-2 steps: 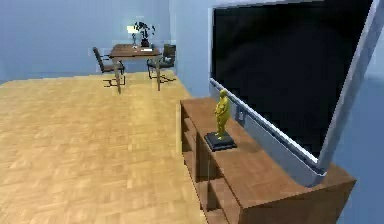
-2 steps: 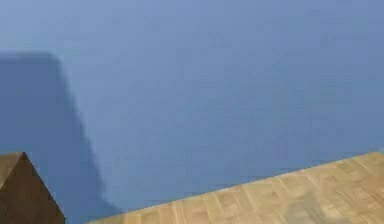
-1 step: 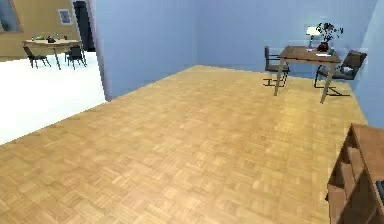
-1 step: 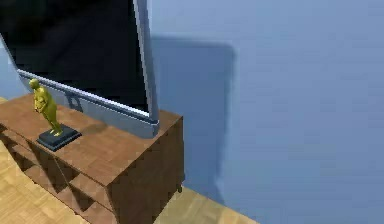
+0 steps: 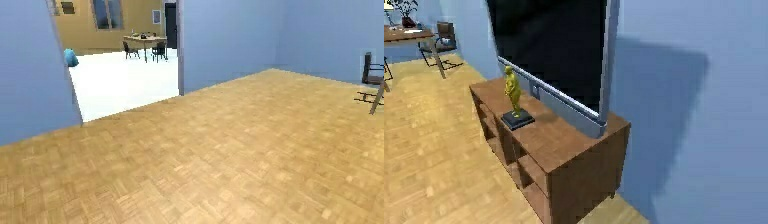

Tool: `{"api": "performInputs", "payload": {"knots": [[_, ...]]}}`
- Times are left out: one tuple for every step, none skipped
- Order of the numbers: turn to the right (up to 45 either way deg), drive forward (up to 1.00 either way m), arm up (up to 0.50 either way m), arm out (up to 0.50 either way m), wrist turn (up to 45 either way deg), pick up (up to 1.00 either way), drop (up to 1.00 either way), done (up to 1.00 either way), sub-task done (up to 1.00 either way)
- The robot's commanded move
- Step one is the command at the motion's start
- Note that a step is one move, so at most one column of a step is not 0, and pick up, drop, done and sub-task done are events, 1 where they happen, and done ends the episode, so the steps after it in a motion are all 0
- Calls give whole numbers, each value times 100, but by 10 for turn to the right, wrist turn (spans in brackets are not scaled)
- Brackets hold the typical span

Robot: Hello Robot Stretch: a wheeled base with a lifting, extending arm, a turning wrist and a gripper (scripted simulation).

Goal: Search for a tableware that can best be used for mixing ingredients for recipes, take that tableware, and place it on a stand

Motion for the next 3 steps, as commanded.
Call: {"api": "performInputs", "payload": {"knots": [[0,35,0,0,0,0,0,0,0],[450,0,0,0,0,0,0,0,0],[30,0,0,0,0,0,0,0,0]]}}
